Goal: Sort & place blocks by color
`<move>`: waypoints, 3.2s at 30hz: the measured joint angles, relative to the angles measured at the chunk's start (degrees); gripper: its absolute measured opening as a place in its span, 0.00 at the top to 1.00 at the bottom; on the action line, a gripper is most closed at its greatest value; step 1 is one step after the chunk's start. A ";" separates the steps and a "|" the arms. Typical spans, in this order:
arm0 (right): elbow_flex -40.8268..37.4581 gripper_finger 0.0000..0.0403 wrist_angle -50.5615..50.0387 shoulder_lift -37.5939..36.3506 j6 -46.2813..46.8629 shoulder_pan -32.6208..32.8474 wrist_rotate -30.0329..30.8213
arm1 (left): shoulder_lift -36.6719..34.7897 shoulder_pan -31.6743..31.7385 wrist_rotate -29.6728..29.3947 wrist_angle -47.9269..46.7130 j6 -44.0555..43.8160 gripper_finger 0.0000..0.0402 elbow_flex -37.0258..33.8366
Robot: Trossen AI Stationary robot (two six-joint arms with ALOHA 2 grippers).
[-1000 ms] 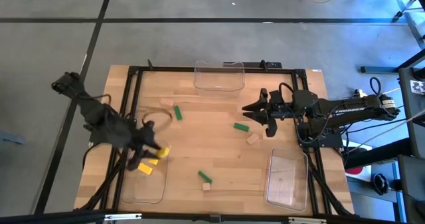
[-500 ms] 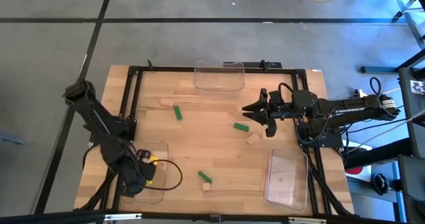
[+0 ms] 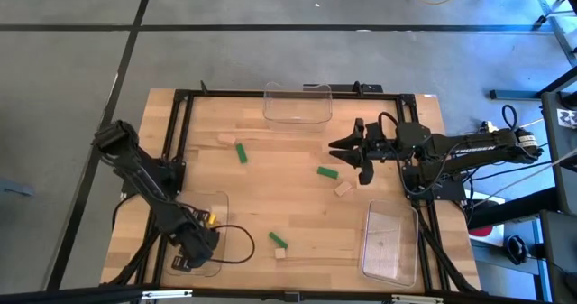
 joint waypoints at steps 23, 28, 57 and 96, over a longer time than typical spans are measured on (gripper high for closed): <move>0.00 0.71 0.04 0.00 0.49 0.00 -0.13 | 1.57 1.67 1.05 -4.76 -0.81 0.54 -0.02; 0.00 0.71 0.05 0.00 0.59 0.00 -0.20 | -3.43 3.81 5.96 -4.85 -1.42 0.48 0.43; 0.02 0.71 4.83 -0.02 0.71 0.02 -0.21 | -38.47 39.68 -29.25 50.47 21.78 0.48 -7.98; 0.02 0.71 6.10 -0.02 10.72 0.00 6.78 | -37.83 40.16 -35.38 57.94 18.52 0.48 -11.89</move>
